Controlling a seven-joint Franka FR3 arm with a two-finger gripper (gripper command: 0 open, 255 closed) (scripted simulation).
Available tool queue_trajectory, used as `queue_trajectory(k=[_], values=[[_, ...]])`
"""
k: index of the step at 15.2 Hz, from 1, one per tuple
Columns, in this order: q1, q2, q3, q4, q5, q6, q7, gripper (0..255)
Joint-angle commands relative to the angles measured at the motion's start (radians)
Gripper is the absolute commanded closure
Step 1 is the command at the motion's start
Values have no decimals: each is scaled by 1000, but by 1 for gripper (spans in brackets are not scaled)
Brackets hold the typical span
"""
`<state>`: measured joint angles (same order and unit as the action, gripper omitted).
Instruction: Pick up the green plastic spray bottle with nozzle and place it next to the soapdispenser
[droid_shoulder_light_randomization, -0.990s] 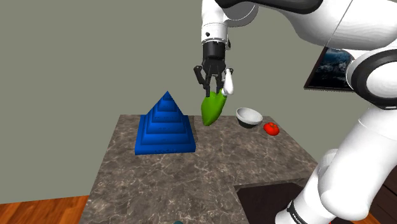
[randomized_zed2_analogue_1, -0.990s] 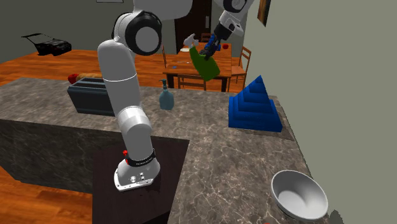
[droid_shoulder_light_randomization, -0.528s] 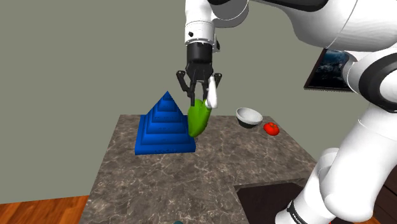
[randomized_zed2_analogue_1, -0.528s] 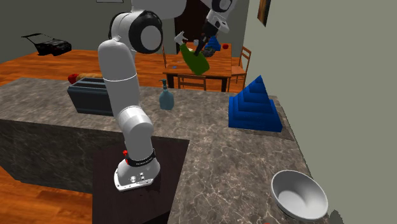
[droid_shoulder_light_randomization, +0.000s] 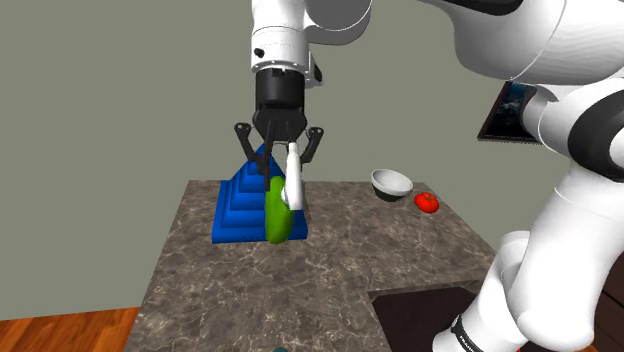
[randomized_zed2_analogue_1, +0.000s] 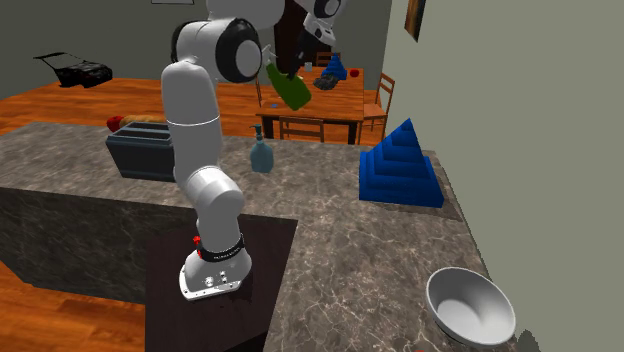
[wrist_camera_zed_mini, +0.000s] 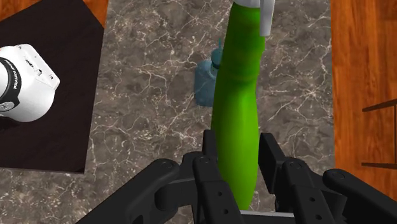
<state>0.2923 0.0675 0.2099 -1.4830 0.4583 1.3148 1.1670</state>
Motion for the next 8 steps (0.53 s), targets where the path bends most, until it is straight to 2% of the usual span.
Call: queue_trajectory(k=[1,8], values=[[28,25,24,24,3,24,49,255],[136,158,98,177,-15,82,217,255]])
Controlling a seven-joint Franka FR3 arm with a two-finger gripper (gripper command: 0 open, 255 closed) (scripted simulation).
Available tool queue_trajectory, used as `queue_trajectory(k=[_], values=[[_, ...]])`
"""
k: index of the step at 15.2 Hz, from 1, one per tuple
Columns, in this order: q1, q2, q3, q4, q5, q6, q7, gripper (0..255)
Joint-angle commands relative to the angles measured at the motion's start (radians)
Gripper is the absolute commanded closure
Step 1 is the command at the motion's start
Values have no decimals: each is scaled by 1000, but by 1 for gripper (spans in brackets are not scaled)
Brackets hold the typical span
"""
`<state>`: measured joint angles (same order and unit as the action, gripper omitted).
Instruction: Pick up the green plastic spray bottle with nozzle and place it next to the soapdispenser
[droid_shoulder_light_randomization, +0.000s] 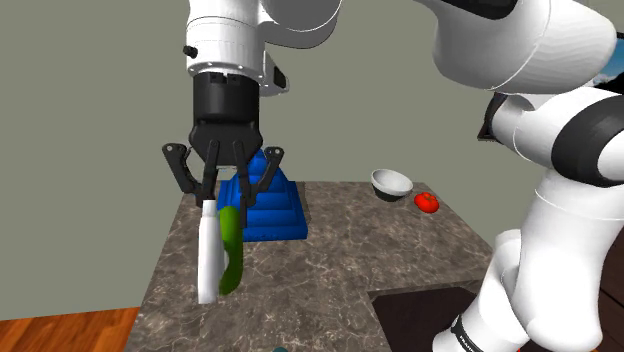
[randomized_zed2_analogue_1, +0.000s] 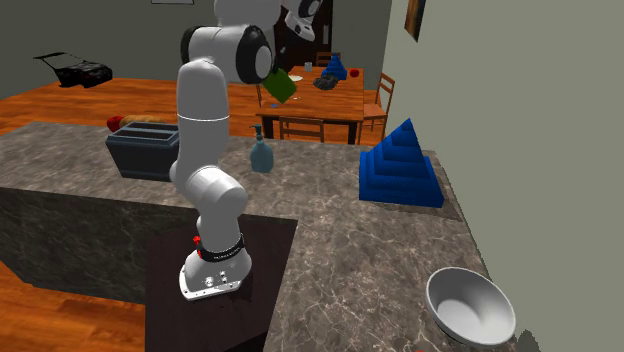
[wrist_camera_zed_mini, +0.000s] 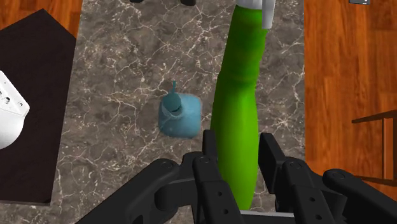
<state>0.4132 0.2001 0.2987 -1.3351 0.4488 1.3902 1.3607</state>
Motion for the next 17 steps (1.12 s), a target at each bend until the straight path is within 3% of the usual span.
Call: queue_trajectory(k=[1,6,9,17], values=[[33,50,18,59,-12,12,48,255],[136,202,54,259,-60,18,174,255],[218,334,68,452,-103,-12,257,255],[192,257,61,226,-83,123,188,255]])
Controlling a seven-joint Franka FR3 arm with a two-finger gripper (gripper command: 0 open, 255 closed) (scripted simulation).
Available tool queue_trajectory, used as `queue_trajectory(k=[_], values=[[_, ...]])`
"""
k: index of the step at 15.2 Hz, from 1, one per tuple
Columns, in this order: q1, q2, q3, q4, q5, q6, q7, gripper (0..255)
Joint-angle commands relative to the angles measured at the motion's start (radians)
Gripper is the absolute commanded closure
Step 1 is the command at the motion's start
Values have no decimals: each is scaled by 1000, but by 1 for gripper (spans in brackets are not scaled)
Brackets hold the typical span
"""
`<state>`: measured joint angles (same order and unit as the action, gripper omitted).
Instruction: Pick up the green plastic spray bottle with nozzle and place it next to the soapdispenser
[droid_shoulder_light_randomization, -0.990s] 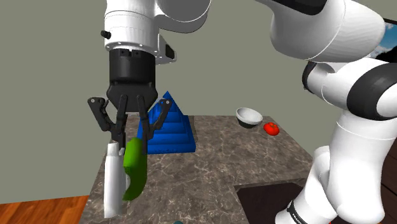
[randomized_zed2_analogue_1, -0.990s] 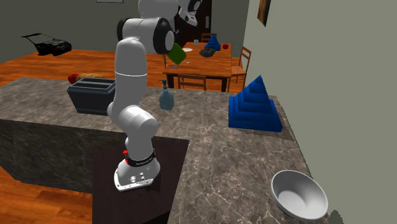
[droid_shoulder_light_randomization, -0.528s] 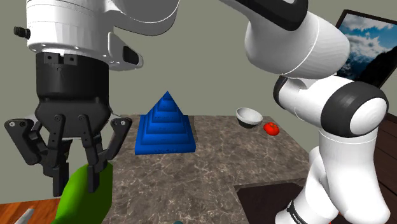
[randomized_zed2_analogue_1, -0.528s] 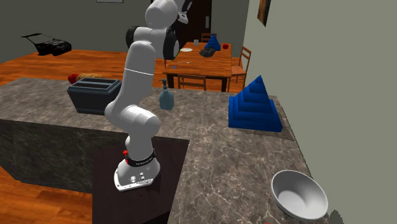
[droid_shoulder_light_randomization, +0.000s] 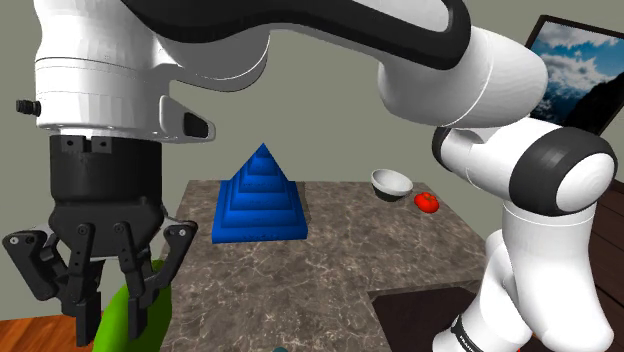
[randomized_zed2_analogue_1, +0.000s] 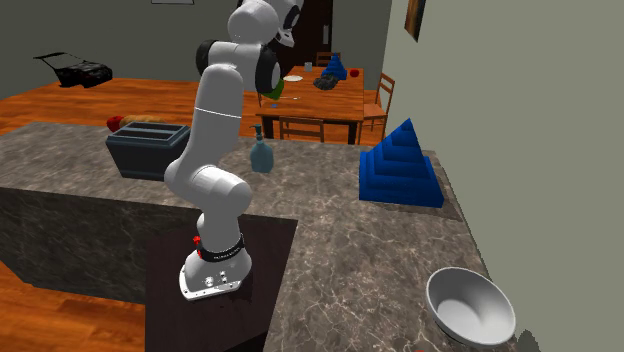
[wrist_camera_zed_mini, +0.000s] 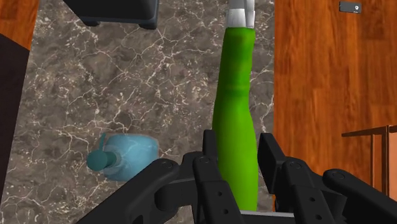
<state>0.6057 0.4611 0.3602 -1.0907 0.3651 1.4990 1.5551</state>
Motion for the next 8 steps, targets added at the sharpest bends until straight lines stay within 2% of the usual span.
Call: queue_trajectory(k=[1,8], values=[[-3,-10,-1,-41,3,29,-13,255],[-12,-38,-4,-173,13,123,-60,255]])
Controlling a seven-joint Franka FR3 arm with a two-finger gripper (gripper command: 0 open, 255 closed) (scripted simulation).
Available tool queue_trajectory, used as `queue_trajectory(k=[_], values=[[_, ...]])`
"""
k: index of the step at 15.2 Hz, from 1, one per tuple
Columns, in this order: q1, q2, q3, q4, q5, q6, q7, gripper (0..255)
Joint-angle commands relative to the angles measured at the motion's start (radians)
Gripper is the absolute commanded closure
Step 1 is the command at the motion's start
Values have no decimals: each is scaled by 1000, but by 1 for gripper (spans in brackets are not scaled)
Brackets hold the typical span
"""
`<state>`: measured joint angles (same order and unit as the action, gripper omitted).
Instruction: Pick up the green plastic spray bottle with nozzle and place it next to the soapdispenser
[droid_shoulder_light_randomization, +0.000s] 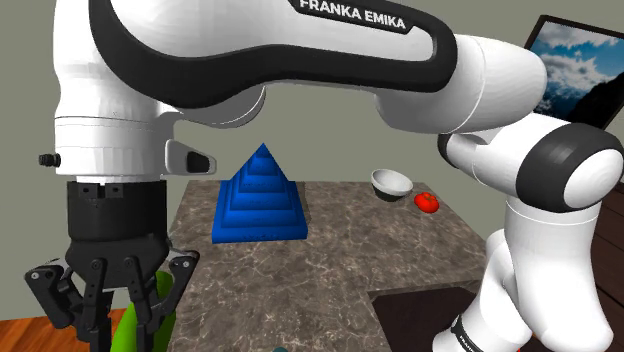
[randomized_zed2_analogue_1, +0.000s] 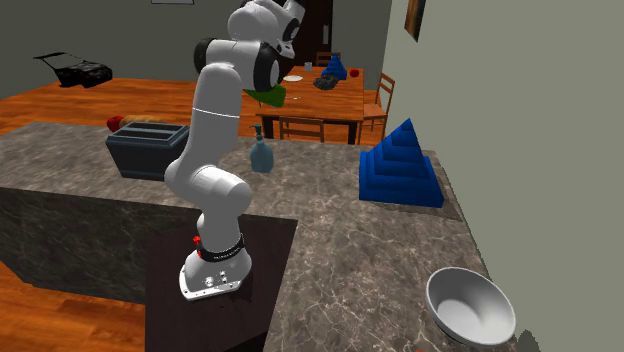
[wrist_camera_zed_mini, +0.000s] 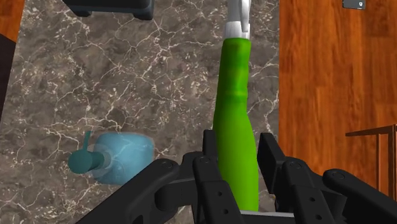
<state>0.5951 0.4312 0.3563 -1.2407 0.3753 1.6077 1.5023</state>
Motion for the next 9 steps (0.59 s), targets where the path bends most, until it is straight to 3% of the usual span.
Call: queue_trajectory(k=[1,9], values=[[-3,-10,-1,-39,4,27,-13,255],[-7,-17,-3,-153,11,124,-58,255]])
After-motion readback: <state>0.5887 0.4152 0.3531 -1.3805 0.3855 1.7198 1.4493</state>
